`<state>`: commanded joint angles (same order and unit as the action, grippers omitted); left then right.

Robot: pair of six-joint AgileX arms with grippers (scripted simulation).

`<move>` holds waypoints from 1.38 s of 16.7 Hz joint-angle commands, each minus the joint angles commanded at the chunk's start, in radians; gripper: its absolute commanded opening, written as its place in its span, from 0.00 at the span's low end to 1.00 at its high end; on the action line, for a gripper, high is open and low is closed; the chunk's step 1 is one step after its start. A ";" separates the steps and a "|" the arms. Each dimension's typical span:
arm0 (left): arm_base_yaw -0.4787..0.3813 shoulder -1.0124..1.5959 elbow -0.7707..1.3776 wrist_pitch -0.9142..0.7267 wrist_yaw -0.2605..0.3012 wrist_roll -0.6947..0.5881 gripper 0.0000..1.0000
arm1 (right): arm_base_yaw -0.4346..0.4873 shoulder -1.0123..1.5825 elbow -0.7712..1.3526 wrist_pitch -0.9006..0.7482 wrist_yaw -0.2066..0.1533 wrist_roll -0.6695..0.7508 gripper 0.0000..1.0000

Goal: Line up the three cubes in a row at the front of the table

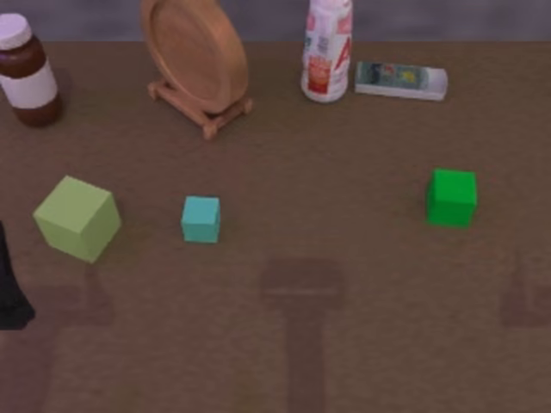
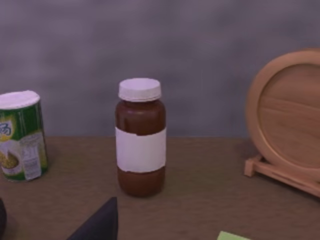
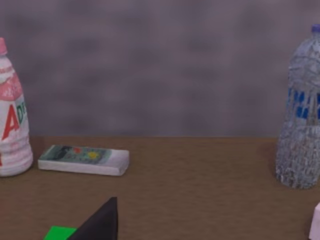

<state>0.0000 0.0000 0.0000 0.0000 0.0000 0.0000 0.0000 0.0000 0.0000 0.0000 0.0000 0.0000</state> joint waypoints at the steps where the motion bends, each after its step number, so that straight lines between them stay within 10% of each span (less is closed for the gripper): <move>1: 0.000 0.000 0.000 0.000 0.000 0.000 1.00 | 0.000 0.000 0.000 0.000 0.000 0.000 1.00; 9: -0.070 0.292 0.285 -0.179 0.005 -0.053 1.00 | 0.000 0.000 0.000 0.000 0.000 0.000 1.00; 23: -0.332 1.804 1.455 -0.950 0.006 -0.261 1.00 | 0.000 0.000 0.000 0.000 0.000 0.000 1.00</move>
<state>-0.3325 1.8039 1.4555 -0.9496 0.0061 -0.2611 0.0000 0.0000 0.0000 0.0000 0.0000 0.0000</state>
